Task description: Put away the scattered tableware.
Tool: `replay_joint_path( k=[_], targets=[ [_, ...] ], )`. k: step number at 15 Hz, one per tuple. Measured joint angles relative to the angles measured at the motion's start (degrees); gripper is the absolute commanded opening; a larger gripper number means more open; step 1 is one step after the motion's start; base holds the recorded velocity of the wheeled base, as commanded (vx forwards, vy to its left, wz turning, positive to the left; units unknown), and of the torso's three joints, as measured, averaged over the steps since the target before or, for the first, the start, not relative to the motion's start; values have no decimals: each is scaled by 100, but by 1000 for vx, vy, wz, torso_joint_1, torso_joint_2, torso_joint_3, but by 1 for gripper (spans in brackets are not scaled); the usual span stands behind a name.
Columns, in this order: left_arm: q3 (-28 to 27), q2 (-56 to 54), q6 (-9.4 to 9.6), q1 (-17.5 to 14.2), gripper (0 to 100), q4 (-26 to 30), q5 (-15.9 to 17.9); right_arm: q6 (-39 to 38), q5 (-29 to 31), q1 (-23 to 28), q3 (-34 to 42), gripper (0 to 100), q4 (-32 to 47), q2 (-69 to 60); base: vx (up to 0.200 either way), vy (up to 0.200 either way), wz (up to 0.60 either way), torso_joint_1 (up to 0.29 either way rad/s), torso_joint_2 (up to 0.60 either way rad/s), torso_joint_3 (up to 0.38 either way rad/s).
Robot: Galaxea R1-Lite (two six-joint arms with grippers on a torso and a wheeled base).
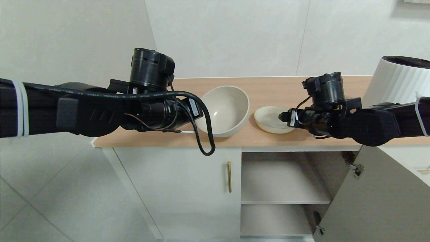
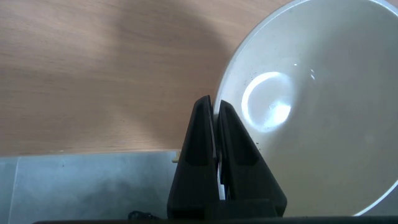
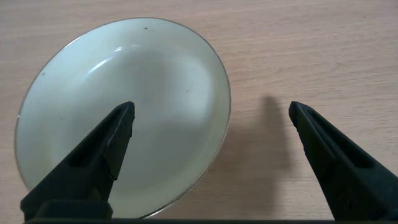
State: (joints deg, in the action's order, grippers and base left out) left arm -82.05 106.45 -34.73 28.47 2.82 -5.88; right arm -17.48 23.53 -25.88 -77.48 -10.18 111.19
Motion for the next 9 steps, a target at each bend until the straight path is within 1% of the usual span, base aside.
replay_joint_path(
  k=[1,2,9],
  targets=[
    [0,0,0,2,0,0,0,0,-10,4,-7,100,0,9,0,0,0,0,0,0],
    [-2,0,-2,9,0,-2,0,0,-16,4,-10,0,0,20,0,0,0,0,0,0],
    [-5,0,-5,11,0,-2,0,-11,-44,23,-51,0,-9,99,0,0,0,0,0,0]
  ],
)
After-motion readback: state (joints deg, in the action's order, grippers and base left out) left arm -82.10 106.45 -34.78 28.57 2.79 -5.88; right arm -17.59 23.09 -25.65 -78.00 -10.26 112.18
